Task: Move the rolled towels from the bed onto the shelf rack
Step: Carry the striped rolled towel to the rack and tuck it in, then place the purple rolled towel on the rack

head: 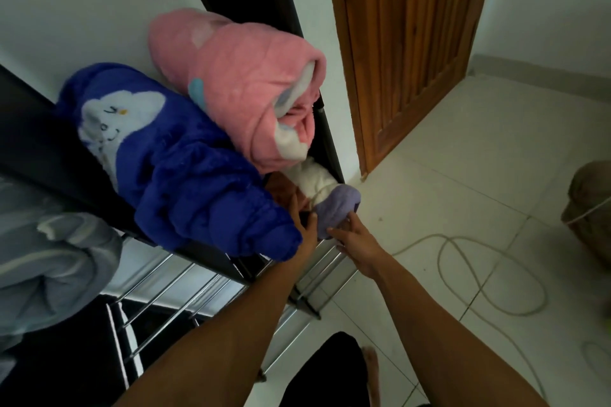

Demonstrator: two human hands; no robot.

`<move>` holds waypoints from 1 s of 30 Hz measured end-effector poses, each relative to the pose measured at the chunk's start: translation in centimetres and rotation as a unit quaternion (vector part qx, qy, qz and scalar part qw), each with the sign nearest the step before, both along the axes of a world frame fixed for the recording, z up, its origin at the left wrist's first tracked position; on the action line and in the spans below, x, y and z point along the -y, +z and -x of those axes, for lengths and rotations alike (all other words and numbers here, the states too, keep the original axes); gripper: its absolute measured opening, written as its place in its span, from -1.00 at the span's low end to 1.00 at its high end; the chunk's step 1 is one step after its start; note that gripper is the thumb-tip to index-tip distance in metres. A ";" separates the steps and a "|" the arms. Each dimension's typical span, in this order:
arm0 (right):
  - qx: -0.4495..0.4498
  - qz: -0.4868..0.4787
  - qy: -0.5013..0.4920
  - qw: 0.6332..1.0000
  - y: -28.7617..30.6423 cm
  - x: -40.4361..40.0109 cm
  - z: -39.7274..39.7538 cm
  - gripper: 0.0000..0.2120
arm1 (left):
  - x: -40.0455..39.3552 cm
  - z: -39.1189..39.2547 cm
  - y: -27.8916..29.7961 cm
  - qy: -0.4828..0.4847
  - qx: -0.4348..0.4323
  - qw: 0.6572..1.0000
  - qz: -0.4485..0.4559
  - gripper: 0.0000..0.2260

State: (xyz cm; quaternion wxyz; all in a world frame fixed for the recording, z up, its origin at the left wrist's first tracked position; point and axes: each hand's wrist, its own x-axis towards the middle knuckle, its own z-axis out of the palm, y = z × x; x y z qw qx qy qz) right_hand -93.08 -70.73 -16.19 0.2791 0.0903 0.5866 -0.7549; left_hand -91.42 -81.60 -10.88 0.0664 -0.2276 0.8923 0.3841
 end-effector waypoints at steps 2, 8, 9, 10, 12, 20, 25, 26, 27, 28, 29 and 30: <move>-0.014 -0.023 0.013 1.000 1.0 -0.6 -0.8 -0.42 | 0.1 -0.8 -0.1 0.006 -0.026 1.000 0.010 -0.40; 0.051 -0.057 -0.034 0.996 2.8 -5.0 -5.5 -0.52 | -2.3 -6.4 2.3 -0.007 0.020 1.000 0.023 -0.40; 0.067 -0.058 -0.050 0.995 3.0 -6.3 -6.8 -0.50 | -3.0 -7.5 2.6 -0.016 0.035 0.999 0.025 -0.41; 0.079 -0.058 -0.067 0.993 3.2 -7.8 -8.3 -0.48 | -3.9 -8.6 2.8 -0.029 0.054 0.998 0.025 -0.44; 0.098 -0.062 -0.107 0.987 3.5 -11.5 -11.5 -0.50 | -5.8 -10.8 3.1 -0.080 0.087 0.993 0.019 -0.52; 0.198 -0.045 -0.392 0.897 5.1 -32.3 -31.5 -0.65 | -17.6 -20.0 3.6 -0.310 0.221 0.924 -0.043 -0.55; 0.189 -0.010 -0.562 0.805 8.3 -38.1 -46.0 -0.61 | -25.2 -26.1 2.5 -0.417 0.212 0.881 -0.073 -0.63; 0.191 0.006 -0.590 0.784 8.6 -38.2 -48.8 -0.60 | -26.5 -27.6 2.2 -0.431 0.214 0.873 -0.083 -0.68; 0.199 0.022 -0.609 0.767 8.8 -37.9 -51.4 -0.61 | -27.8 -29.3 2.0 -0.444 0.219 0.864 -0.094 -0.75; 0.211 0.032 -0.618 0.756 8.8 -37.5 -53.6 -0.61 | -29.0 -31.0 2.0 -0.458 0.222 0.855 -0.103 -0.82; 0.228 0.034 -0.623 0.748 8.7 -37.3 -55.6 -0.62 | -30.4 -32.9 2.0 -0.470 0.230 0.846 -0.105 -0.85; 0.241 0.039 -0.629 0.738 8.6 -37.1 -57.5 -0.63 | -31.6 -34.9 1.8 -0.482 0.243 0.836 -0.102 -0.86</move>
